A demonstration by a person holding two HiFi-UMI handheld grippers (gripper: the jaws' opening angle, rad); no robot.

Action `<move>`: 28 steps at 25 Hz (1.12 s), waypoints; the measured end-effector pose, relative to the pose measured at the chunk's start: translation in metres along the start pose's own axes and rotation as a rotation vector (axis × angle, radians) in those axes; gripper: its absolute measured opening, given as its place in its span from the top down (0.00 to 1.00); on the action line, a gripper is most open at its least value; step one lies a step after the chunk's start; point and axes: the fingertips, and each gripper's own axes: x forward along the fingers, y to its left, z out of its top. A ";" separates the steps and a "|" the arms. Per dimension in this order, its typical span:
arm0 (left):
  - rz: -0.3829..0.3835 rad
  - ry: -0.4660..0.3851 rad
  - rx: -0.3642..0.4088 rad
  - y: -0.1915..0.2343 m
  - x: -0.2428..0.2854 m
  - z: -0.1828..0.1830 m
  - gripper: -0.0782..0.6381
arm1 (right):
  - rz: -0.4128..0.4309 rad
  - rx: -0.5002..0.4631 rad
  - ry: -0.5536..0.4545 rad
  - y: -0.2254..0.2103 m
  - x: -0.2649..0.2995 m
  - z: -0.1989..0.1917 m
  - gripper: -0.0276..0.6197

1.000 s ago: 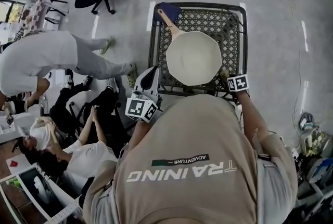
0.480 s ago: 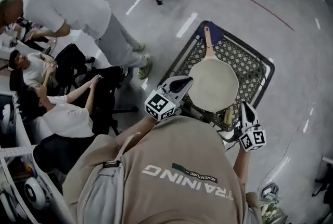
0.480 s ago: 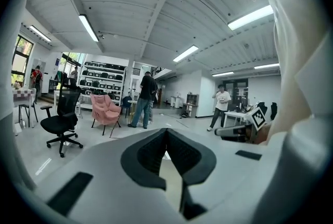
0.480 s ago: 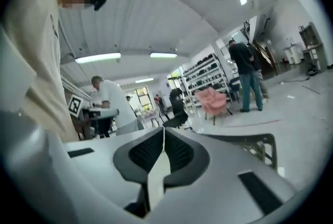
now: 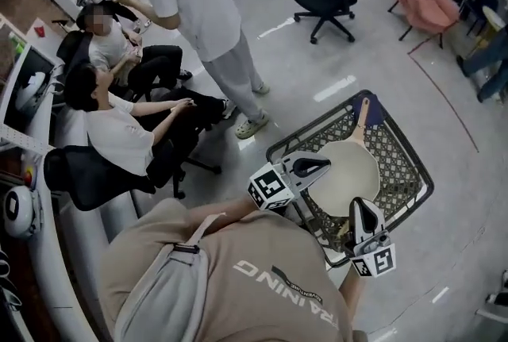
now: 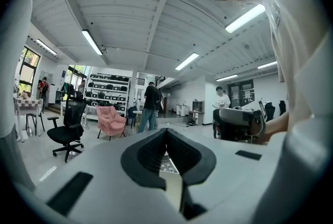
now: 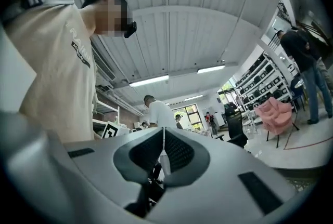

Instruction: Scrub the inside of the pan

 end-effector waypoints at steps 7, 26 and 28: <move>0.005 -0.035 0.003 -0.008 -0.056 0.001 0.87 | 0.073 -0.072 0.027 0.062 0.026 0.010 0.92; -0.184 -0.063 0.001 -0.067 -0.185 -0.010 0.87 | -0.311 -0.155 0.130 0.203 -0.016 -0.026 0.93; -0.187 -0.064 0.008 -0.076 -0.188 -0.009 0.87 | -0.352 -0.167 0.144 0.203 -0.027 -0.028 0.93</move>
